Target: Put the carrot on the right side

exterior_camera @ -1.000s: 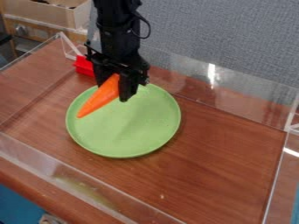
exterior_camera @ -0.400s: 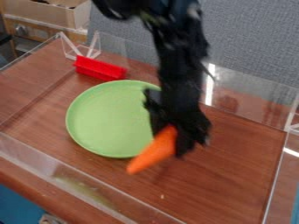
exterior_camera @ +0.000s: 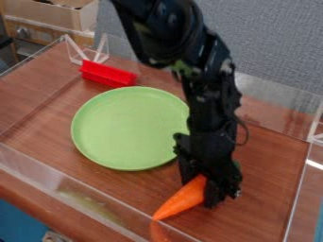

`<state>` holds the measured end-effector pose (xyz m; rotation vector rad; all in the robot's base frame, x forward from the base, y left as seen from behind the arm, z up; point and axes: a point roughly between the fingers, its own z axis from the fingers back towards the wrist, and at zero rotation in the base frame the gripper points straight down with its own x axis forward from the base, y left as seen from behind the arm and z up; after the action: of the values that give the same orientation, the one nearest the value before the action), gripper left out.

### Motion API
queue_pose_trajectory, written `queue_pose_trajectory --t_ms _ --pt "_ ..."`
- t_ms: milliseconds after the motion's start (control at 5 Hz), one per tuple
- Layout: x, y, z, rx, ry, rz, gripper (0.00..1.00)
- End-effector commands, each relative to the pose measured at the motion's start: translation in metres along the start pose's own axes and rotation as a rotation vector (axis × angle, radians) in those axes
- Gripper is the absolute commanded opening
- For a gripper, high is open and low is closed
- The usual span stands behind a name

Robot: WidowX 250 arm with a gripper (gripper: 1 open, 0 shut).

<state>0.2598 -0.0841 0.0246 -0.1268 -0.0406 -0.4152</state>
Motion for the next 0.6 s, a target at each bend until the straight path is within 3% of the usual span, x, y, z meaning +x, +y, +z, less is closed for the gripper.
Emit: queue_pose_trajectory --t_ms 0,400 --pt "0.0022 -0.0017 0.0041 -0.004 -0.031 -0.027 1.00" --pt "-0.0030 -0.0017 0.0034 -0.019 -0.025 -0.021 1.00"
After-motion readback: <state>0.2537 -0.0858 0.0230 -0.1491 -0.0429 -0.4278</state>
